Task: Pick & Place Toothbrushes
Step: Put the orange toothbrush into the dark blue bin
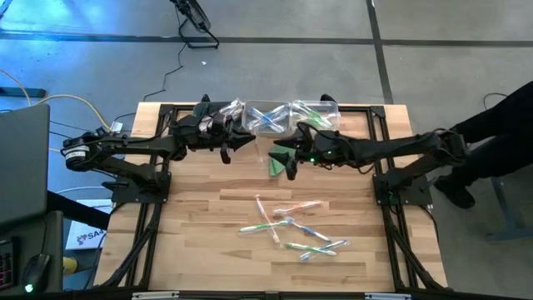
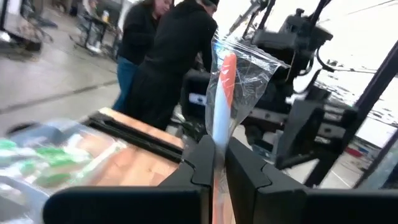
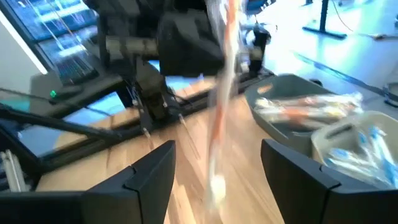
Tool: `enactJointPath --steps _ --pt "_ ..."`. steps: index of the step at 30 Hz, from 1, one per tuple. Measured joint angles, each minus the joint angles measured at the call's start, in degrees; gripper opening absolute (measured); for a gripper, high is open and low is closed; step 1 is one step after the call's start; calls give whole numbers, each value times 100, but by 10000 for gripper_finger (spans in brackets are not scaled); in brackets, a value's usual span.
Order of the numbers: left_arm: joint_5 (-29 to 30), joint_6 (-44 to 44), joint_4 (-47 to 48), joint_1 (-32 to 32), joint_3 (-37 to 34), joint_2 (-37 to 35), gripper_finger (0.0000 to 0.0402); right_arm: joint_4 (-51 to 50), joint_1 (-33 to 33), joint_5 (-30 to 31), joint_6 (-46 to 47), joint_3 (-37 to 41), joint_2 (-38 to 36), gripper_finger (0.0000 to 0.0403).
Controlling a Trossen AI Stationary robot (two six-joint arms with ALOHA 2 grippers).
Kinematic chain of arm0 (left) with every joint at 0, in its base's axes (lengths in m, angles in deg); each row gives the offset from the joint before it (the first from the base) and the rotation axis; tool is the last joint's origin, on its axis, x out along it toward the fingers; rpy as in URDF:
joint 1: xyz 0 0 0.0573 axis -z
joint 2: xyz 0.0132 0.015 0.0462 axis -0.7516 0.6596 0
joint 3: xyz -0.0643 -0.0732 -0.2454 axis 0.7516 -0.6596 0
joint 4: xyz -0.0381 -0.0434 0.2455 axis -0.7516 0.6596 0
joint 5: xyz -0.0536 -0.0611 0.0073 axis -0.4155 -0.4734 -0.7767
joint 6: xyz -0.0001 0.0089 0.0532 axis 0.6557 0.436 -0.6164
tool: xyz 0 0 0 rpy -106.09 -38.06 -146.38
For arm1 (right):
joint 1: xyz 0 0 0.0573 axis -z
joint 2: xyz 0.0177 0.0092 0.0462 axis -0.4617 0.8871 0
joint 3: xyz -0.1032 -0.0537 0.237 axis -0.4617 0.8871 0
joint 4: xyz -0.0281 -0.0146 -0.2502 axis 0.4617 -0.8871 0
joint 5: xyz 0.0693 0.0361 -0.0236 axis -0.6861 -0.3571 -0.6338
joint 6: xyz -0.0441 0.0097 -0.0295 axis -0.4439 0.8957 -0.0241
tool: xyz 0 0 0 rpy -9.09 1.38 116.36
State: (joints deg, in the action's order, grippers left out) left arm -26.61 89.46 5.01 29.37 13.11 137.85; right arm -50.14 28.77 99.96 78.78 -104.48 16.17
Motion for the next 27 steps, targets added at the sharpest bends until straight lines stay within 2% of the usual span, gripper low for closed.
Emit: enactJointPath --steps 6,14,17,21,24,27 --pt "12 -75 483 -502 2 -518 17 -749 -4 31 63 0 -383 229" --pt "299 -803 1901 -1323 4 -1559 17 -875 -4 192 63 0 -387 229" --pt "734 -1350 2557 -1494 4 -1902 17 -961 -4 327 85 0 -382 229" --pt "1713 -2382 3199 -1517 4 -2171 17 -967 -2 332 208 0 -377 229" --pt "2506 -3317 3440 -1514 2 -2167 17 -963 -2 330 223 0 -377 229" --pt "2821 -4262 3457 -1519 2 -2008 17 -959 -4 330 236 0 -377 229"
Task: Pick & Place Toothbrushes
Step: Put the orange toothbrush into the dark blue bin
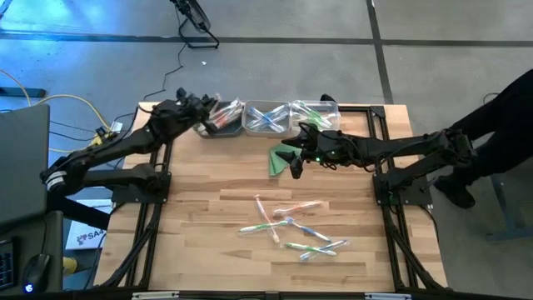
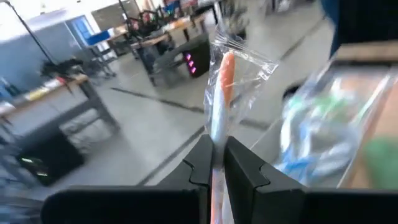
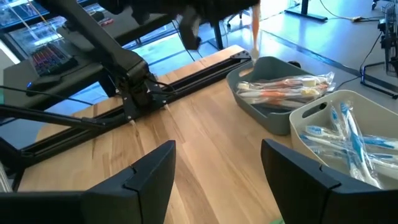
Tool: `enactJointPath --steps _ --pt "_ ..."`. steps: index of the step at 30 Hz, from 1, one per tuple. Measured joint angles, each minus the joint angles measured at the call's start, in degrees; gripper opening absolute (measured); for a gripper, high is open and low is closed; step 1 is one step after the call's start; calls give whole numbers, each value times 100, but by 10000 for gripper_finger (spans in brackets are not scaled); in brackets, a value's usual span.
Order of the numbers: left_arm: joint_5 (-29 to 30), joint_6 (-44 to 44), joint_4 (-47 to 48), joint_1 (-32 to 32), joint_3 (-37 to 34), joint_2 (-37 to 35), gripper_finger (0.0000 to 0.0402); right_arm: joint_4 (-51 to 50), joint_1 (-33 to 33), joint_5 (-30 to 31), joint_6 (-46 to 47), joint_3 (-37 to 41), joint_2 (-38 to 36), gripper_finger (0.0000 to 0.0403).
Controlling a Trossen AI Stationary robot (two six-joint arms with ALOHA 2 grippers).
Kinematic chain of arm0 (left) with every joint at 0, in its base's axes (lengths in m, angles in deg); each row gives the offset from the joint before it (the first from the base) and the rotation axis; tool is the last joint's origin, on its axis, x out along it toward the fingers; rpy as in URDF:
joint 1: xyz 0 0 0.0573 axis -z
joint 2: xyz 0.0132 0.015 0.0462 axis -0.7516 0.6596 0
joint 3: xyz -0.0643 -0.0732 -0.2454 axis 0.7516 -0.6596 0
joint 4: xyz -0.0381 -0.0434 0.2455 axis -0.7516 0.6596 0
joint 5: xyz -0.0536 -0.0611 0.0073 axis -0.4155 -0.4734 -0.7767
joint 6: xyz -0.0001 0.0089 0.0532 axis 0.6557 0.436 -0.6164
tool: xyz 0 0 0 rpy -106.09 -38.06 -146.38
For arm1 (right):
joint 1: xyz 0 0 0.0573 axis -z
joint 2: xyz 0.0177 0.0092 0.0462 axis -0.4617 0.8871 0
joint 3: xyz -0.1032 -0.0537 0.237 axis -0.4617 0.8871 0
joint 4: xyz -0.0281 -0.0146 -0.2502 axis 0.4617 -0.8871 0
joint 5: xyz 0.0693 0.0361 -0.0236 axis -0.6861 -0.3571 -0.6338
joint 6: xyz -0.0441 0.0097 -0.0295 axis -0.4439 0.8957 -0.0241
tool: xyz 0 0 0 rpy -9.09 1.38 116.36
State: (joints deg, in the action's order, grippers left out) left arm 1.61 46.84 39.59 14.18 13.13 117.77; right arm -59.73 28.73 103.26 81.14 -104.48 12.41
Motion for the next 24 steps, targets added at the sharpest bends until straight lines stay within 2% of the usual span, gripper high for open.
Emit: enactJointPath --steps 3,8,14,17,24 --pt "173 -549 4 7 0 264 17 5 1 0 2 0 1 229" --pt "265 -657 -91 -49 0 885 17 9 2 0 3 0 5 229" --pt "519 -1015 -853 -294 -4 1726 17 5 -3 -20 290 0 7 229" --pt "531 -1065 -1189 -493 0 1975 17 5 -50 -20 299 0 9 229" --pt "504 -932 -1141 -1057 -2 2144 17 5 -142 -22 295 0 9 229"
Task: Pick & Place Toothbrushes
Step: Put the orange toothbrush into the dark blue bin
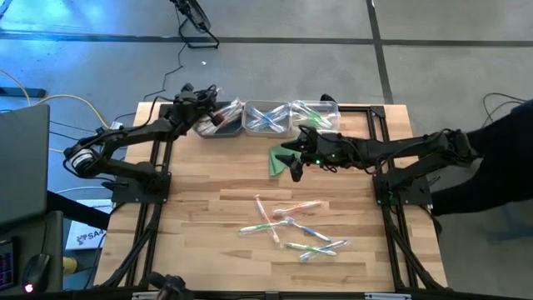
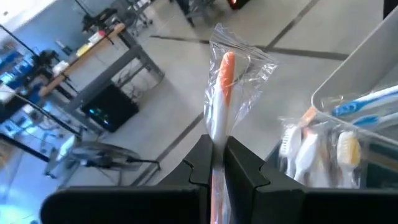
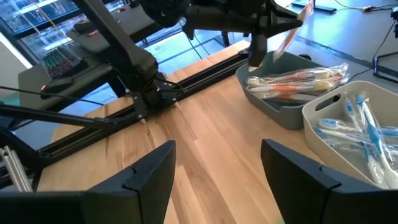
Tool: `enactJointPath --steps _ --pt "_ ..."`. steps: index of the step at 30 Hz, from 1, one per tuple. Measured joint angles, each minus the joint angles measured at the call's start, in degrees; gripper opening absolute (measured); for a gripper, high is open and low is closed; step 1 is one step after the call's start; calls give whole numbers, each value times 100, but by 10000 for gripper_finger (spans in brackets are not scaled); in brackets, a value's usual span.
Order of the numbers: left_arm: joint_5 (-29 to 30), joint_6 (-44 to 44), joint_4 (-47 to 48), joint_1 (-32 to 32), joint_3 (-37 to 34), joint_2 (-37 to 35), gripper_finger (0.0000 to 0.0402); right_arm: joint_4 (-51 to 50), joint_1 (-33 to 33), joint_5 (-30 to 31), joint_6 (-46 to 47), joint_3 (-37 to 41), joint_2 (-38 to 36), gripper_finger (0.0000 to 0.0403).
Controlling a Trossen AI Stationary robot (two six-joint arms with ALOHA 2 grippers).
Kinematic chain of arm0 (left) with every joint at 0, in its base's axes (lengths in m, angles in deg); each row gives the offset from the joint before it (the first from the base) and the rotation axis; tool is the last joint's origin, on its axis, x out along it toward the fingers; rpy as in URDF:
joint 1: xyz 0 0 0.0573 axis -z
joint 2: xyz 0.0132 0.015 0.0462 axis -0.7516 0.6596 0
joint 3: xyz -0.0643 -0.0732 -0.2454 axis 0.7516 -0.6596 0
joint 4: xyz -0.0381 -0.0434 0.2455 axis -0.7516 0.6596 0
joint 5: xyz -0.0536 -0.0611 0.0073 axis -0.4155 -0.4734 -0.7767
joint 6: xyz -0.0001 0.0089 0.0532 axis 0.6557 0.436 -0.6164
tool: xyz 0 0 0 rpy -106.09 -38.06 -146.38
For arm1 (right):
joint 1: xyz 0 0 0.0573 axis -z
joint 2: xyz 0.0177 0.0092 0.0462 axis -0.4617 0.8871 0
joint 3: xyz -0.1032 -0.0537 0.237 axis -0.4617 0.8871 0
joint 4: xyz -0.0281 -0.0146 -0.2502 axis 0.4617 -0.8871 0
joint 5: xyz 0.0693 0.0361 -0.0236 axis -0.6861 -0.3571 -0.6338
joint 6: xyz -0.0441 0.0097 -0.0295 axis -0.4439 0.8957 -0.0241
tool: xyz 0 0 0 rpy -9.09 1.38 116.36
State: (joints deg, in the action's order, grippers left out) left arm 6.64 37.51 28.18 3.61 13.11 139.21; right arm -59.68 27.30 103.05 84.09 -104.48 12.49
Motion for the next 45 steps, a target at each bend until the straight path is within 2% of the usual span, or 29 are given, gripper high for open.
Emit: enactJointPath --steps 6,13,22,28,32,40,45 --pt "-787 445 70 -362 0 -4 17 -2 -19 16 -11 0 0 229" --pt "-711 500 179 -449 -2 293 17 -2 -19 22 -15 0 0 229" --pt "-698 643 -63 -438 0 1023 17 -2 -19 22 -15 0 0 229" --pt "-678 804 -110 -438 0 1064 21 -4 -19 15 -15 0 0 229" --pt "-600 926 -115 -438 0 1064 51 -9 -19 11 -15 0 0 229" --pt "-541 928 -108 -438 0 1064 150 -11 -19 7 -17 0 0 229" --pt "-536 937 -107 -438 0 1056 176 -11 -19 7 -20 0 0 229"
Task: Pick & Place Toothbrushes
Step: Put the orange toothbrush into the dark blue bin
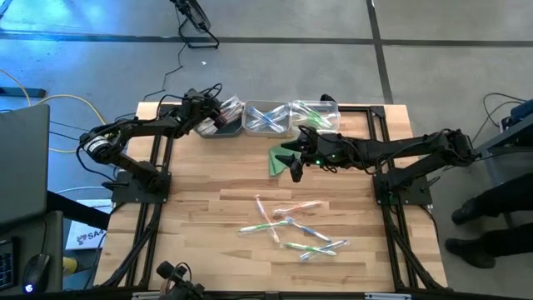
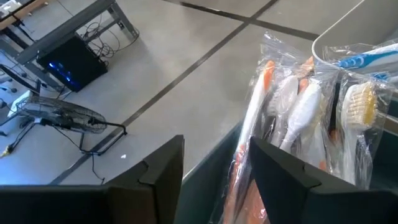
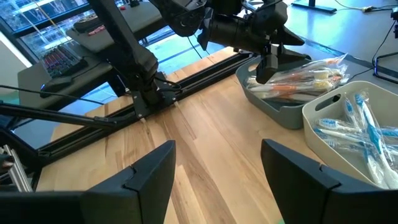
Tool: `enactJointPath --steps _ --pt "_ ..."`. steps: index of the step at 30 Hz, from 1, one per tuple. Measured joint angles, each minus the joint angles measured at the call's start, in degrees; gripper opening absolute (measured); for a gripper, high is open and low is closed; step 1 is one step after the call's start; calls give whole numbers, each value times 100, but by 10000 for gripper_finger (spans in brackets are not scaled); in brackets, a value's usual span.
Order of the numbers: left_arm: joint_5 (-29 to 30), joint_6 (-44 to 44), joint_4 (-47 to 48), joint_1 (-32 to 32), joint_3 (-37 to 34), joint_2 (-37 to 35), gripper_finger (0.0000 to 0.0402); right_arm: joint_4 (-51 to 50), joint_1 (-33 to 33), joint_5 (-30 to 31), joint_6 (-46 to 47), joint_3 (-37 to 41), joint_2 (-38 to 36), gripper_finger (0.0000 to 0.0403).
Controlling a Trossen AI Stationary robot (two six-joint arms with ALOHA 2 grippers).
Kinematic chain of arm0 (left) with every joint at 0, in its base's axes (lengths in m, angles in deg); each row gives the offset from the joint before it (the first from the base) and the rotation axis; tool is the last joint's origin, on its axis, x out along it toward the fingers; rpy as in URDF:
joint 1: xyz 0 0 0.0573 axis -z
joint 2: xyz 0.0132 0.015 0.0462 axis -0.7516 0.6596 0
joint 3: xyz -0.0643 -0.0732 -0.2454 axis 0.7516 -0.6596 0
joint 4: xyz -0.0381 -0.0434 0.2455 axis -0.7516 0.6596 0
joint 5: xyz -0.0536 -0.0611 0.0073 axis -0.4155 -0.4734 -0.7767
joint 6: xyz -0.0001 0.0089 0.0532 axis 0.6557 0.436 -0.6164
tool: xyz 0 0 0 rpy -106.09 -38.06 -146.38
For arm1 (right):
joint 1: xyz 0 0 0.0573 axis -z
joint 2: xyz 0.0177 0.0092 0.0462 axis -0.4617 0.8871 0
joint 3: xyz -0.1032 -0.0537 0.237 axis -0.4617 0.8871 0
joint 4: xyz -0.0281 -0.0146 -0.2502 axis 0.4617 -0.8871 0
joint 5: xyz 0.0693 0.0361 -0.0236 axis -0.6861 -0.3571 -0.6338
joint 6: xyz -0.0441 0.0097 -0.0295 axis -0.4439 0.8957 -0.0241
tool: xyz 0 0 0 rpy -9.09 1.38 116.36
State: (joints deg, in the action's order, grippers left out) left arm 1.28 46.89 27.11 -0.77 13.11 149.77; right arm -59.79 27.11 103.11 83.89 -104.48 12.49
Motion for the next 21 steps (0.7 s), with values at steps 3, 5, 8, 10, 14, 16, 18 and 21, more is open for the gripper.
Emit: enactJointPath --steps 3,5,8,10,14,16,18,21 --pt "-1 203 11 2 0 -104 179 0 0 0 0 0 0 229" --pt "-1 552 11 2 0 -229 179 0 0 0 -2 0 0 229" --pt "0 1241 11 0 0 -496 179 1 0 4 -33 0 0 229" --pt "-8 1695 18 2 0 -710 179 2 0 4 -39 0 0 229" --pt "-579 2285 111 0 -1 -1083 180 2 0 11 -42 0 0 229" --pt "-1028 2598 159 3 -2 -1279 180 4 0 12 -42 0 0 229" --pt "-1411 2922 257 12 -2 -1472 180 4 0 13 -43 0 0 229" --pt "-1631 3195 495 201 -2 -1714 180 9 0 15 -44 0 0 229"
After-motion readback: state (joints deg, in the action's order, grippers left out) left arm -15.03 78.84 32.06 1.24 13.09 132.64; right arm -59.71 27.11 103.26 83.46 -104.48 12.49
